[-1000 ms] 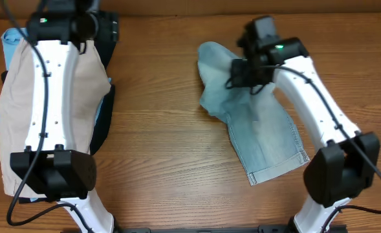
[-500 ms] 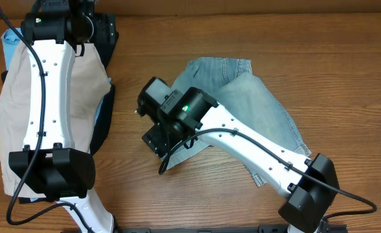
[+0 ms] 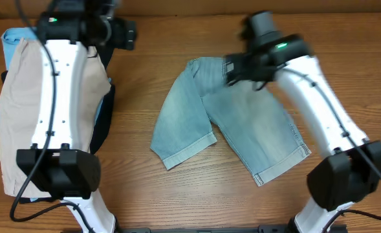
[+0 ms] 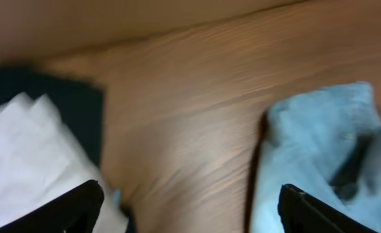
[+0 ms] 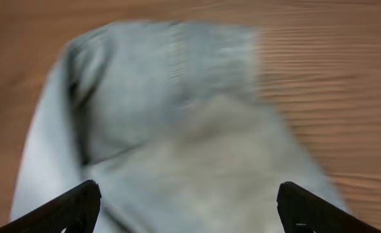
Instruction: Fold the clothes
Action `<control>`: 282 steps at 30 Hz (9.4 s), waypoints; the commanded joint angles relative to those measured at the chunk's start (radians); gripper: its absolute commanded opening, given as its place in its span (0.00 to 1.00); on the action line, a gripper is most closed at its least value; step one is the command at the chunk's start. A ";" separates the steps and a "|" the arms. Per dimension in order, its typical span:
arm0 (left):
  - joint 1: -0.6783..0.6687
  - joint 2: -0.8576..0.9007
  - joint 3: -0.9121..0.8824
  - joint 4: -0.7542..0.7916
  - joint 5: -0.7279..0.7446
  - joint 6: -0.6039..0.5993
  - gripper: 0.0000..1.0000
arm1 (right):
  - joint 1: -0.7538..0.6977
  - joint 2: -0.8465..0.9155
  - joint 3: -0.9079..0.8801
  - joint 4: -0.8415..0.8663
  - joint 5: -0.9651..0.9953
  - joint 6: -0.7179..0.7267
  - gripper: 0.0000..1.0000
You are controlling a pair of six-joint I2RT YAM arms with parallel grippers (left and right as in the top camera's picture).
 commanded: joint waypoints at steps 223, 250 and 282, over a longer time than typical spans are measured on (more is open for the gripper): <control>-0.381 0.249 1.041 -0.488 -0.212 -0.053 0.04 | -0.160 0.495 -0.141 1.988 -1.274 0.640 0.79; -0.489 0.232 1.041 -0.440 -0.240 -0.015 0.04 | -0.289 0.484 -0.141 1.356 -1.084 0.306 0.52; -0.497 -0.022 0.903 -0.661 0.017 -0.009 0.04 | -0.296 0.313 -0.141 0.801 -0.769 0.020 0.78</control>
